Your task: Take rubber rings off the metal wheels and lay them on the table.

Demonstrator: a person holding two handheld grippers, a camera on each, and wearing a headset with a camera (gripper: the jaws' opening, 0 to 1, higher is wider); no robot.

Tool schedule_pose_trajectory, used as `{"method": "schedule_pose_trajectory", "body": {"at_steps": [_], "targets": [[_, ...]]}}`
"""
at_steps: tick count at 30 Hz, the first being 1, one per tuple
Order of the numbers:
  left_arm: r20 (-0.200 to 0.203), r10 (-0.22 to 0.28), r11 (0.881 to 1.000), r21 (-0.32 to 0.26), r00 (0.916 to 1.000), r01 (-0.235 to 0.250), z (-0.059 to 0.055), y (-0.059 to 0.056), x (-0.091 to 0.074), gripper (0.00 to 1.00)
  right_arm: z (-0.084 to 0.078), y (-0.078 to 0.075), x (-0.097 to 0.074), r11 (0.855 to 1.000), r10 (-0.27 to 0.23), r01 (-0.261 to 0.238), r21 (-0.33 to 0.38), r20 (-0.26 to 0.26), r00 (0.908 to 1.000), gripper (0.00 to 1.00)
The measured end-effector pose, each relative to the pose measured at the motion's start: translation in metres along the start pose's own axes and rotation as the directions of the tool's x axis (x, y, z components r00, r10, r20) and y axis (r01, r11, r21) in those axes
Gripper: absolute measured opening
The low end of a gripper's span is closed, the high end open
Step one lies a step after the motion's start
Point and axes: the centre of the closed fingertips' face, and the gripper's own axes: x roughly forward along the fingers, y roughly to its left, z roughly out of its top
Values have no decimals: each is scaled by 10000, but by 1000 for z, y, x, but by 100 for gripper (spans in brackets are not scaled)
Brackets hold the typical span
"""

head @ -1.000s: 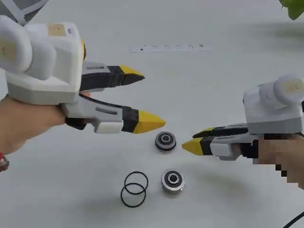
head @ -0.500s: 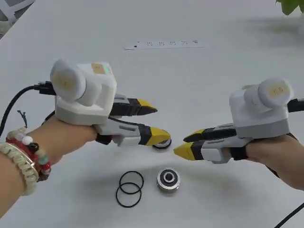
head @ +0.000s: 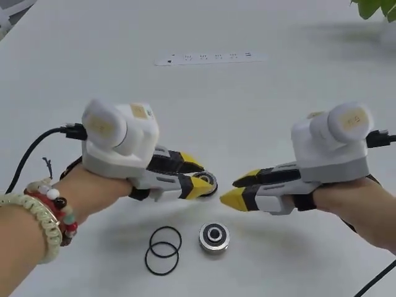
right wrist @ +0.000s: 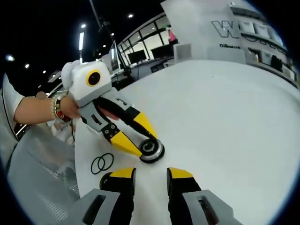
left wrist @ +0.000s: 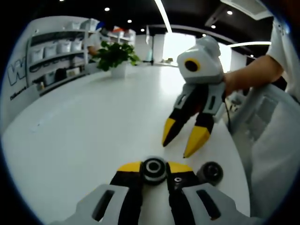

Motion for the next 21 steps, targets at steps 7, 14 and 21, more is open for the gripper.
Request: {"method": "schedule_pose_trajectory", "body": {"at_steps": [7, 14, 21], "targets": [[-1, 189, 9998, -75, 9998, -189, -1, 1, -4, 14, 1, 1, 1, 10000, -12, 12, -50, 31, 10000, 24], [-17, 116, 9999, -106, 9999, -116, -3, -3, -7, 14, 3, 3, 5, 9990, -152, 159, -423, 164, 9997, 22], [55, -45, 9997, -233, 10000, 46, -6, -11, -8, 14, -7, 9, 16, 9875, -31, -17, -1577, -306, 9995, 22]]}}
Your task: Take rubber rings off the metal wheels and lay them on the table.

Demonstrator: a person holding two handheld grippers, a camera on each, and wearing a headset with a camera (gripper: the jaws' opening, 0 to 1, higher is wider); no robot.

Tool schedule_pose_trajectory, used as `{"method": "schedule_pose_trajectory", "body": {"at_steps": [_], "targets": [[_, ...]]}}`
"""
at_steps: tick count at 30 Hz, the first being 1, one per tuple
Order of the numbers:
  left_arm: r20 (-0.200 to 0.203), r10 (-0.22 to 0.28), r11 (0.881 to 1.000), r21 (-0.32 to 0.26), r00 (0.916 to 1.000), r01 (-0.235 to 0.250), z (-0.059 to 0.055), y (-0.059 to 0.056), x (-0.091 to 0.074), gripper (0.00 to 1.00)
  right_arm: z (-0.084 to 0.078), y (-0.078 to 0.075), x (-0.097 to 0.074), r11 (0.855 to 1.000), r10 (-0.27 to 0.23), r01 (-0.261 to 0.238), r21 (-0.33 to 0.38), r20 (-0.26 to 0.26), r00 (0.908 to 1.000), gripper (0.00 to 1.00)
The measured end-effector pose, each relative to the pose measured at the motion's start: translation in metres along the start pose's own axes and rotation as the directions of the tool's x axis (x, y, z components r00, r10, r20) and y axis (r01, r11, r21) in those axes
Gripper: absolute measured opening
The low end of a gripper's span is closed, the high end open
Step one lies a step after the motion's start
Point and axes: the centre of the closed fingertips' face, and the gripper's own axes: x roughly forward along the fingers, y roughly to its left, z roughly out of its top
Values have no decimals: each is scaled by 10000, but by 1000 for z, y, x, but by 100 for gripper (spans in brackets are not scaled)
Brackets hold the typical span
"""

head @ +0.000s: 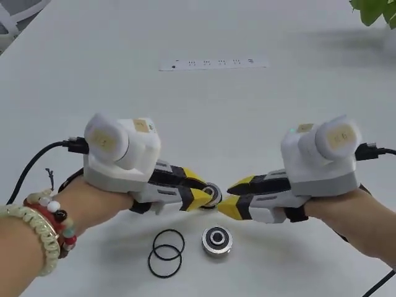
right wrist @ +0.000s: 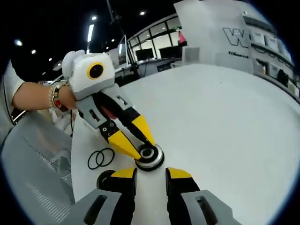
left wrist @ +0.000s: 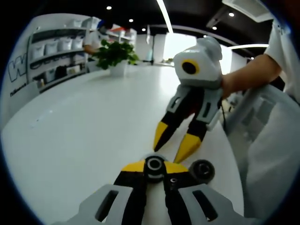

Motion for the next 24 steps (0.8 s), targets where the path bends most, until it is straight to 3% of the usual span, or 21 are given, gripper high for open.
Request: {"method": "schedule_pose_trajectory", "body": {"at_steps": [4, 7, 24], "targets": [[-23, 25, 10000, -13, 10000, -25, 0, -5, 1, 14, 3, 5, 4, 9995, -13, 15, -311, 73, 10000, 23], [-120, -23, 9992, 391, 9999, 27, -1, -10, 1, 14, 3, 8, 6, 9964, 10, -10, -845, 0, 10000, 23], [-231, 241, 9985, 489, 9994, -230, -3, -9, 3, 14, 1, 11, 3, 9874, 122, -162, -1573, -262, 9996, 19]]}}
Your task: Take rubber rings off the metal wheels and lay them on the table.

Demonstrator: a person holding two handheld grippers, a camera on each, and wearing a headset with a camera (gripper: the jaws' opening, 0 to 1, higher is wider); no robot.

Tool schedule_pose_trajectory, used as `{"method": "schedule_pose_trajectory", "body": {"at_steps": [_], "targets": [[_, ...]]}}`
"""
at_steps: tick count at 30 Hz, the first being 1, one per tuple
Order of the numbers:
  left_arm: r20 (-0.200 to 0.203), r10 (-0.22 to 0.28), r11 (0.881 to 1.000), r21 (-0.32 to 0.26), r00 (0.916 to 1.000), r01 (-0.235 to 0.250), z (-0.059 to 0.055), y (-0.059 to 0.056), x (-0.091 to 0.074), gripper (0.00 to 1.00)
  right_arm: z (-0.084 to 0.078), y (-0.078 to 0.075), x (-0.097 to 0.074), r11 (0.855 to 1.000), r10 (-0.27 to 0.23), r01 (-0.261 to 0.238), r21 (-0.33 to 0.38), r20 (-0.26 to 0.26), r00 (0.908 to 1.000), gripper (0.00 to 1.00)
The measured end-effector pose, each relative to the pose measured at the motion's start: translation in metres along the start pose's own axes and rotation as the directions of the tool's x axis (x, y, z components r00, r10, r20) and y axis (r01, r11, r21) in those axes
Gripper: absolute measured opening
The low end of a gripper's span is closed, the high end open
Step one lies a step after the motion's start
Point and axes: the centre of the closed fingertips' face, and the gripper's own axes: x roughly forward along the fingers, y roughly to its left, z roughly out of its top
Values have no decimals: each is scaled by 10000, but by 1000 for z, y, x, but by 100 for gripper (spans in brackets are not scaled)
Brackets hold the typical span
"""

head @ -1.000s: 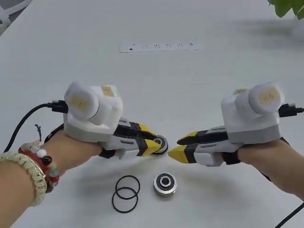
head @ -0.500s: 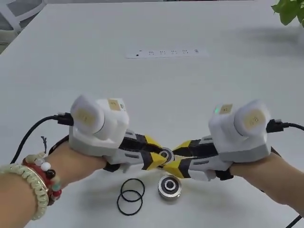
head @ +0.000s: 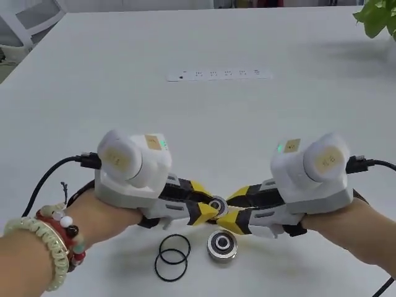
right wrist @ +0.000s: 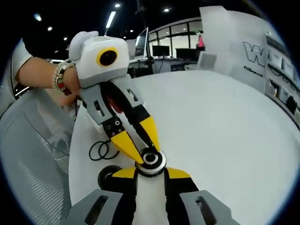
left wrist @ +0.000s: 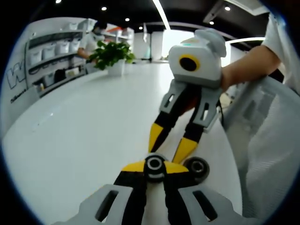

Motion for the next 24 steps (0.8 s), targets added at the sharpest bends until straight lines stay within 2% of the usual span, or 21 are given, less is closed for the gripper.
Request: {"method": "schedule_pose_trajectory", "body": {"at_steps": [2, 10, 13, 14, 15, 20, 24], "targets": [[0, 9, 10000, -13, 10000, -9, 0, 0, 0, 14, -2, 0, -1, 9995, -13, 10, -323, -98, 10000, 18], [3, 51, 10000, -43, 10000, -51, 0, -1, 0, 14, -4, -1, -2, 9975, -42, 22, -709, -271, 9996, 15], [-1, 53, 10000, -35, 10000, -53, 0, -2, -1, 14, -11, -6, -3, 9969, -279, 238, -751, -532, 9982, 6], [-2, 51, 10000, -31, 10000, -51, 0, -2, -1, 14, -9, -8, -3, 9970, -325, 299, -712, -361, 9988, 4], [-3, 49, 10000, -38, 10000, -49, 0, -2, -1, 14, -9, -7, -3, 9984, -228, 210, -523, -340, 9992, 3], [-7, 64, 10000, -59, 10000, -64, 0, -2, -1, 14, -9, -7, -2, 9979, -298, 271, -595, -449, 9985, 3], [-7, 85, 9999, -71, 10000, -85, 0, -2, -1, 14, -8, -8, -2, 9982, -464, 442, -394, -582, 9972, 0]]}}
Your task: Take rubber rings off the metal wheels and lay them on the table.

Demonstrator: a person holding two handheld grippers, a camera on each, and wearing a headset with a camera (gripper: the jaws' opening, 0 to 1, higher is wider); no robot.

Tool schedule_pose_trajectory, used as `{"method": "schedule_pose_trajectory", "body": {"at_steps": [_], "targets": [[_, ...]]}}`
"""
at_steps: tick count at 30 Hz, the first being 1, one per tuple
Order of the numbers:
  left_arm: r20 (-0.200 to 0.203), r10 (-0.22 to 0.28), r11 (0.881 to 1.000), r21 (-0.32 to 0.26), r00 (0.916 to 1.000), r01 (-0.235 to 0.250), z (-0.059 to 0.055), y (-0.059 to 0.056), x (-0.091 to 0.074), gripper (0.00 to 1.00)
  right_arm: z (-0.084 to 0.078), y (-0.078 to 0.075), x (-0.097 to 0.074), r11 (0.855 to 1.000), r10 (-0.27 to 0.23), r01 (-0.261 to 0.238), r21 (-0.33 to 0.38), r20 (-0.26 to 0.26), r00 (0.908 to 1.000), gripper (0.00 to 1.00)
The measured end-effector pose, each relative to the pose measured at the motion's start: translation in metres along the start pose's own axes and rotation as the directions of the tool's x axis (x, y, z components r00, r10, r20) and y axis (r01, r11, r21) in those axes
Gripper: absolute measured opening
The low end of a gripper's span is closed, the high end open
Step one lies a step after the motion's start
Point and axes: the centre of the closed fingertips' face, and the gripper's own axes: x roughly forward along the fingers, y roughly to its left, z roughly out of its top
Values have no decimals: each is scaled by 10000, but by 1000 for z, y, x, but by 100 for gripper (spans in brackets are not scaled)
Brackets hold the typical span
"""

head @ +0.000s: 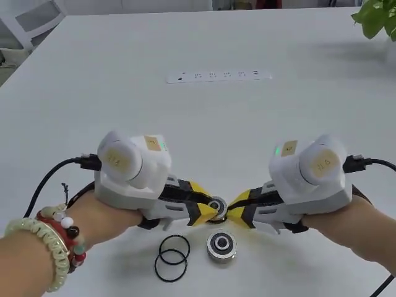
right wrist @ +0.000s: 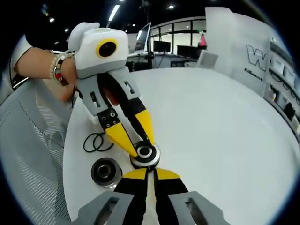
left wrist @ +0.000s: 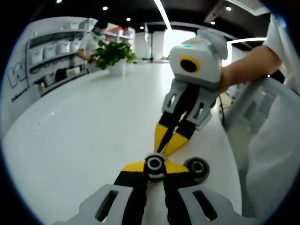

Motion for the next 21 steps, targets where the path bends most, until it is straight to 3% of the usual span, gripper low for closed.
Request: {"method": "schedule_pose_trajectory", "body": {"at_steps": [3, 7, 10, 12, 15, 16, 18, 19, 21], "targets": [[1, 29, 10000, 0, 10000, -29, 0, 0, 0, 14, 0, -5, 0, 9986, -311, 318, 423, -177, 9994, 0], [-4, 76, 10000, -5, 10000, -76, 0, 0, -1, 14, -1, -7, 0, 9925, -328, 347, 1173, -184, 9993, 0], [21, 99, 9999, -18, 9999, -99, 0, 0, -1, 14, 0, -8, -1, 9711, -210, 197, 2379, 29, 9998, 0], [29, 106, 9999, -17, 9999, -106, -1, 1, -1, 14, 1, -11, -3, 9423, -104, -24, 3348, 364, 9993, 0], [38, 118, 9999, -3, 9999, -118, -1, 1, -1, 14, 4, -11, -6, 8841, 107, -523, 4643, 919, 9957, 0], [42, 118, 9999, -7, 9999, -118, -1, 1, -1, 14, 4, -12, -6, 8780, 114, -558, 4754, 958, 9953, 0], [56, 113, 9999, -4, 9999, -113, -1, 1, -1, 14, 4, -11, -7, 8480, 204, -790, 5242, 1166, 9930, 0], [64, 108, 9999, 0, 9999, -108, -1, 1, -1, 14, 4, -9, -7, 8216, 243, -939, 5623, 1301, 9912, 0], [78, 108, 9999, 1, 9999, -108, -1, 1, -1, 14, 6, -8, -8, 7906, 297, -1187, 6007, 1561, 9873, 0]]}}
